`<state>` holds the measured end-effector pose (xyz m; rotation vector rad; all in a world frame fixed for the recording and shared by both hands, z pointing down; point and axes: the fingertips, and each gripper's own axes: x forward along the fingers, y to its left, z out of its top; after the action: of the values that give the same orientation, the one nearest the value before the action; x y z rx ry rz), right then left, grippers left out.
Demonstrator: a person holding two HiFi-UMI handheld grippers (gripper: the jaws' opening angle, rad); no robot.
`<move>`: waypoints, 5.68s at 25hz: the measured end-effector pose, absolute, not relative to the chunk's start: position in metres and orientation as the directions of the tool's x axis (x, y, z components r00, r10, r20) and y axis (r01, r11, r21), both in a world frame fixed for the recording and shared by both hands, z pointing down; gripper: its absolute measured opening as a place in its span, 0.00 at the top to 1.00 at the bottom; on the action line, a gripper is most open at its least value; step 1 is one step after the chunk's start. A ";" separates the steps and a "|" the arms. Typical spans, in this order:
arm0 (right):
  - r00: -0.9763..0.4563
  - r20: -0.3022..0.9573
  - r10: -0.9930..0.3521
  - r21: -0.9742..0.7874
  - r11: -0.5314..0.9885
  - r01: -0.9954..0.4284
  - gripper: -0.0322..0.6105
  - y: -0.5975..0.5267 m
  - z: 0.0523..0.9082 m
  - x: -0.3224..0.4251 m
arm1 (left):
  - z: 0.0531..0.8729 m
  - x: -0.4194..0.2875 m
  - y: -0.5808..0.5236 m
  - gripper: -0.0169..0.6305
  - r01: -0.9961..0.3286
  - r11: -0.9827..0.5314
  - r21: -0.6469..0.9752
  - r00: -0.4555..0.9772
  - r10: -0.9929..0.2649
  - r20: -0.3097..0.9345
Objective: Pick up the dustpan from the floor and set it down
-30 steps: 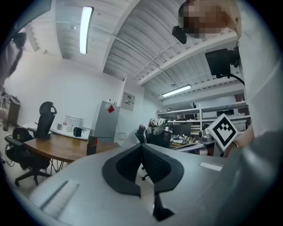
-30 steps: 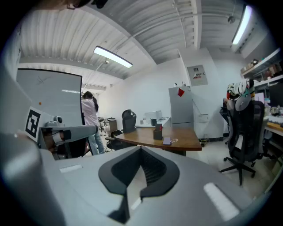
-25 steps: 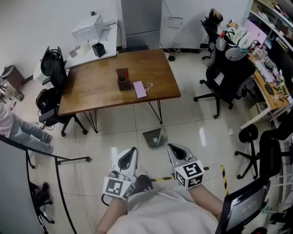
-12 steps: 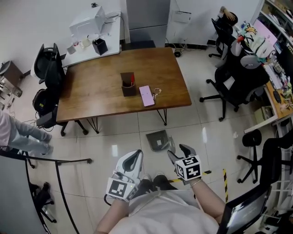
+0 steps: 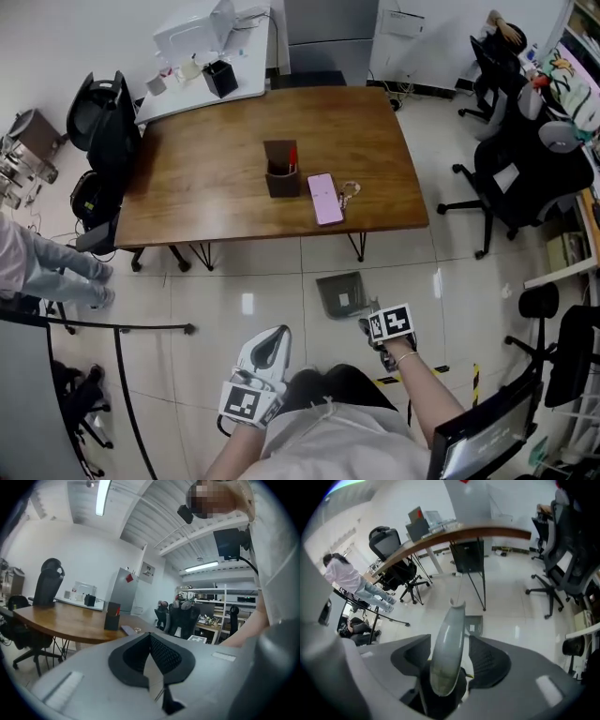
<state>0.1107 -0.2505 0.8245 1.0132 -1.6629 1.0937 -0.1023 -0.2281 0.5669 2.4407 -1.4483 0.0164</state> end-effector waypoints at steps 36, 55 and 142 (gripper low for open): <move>-0.591 0.689 -0.419 -0.484 0.341 -0.806 0.95 -0.047 0.588 0.084 | 0.449 -0.084 -0.050 0.95 -0.830 -0.533 0.165 0.546 -0.837 0.038; -0.605 0.672 -0.426 -0.465 0.394 -0.793 0.95 0.039 0.560 0.112 | 0.421 -0.056 0.054 0.95 -0.852 -0.499 0.157 0.506 -0.863 0.004; -0.413 0.761 -0.501 -0.364 0.198 -0.910 0.79 -0.299 0.837 0.088 | 0.604 -0.114 -0.258 0.95 -0.868 -0.478 0.135 0.493 -0.864 0.104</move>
<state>0.0875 -0.2990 0.8365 1.3114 -1.9965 1.1212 -0.1141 -0.2583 0.6042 2.5643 -1.5022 0.0326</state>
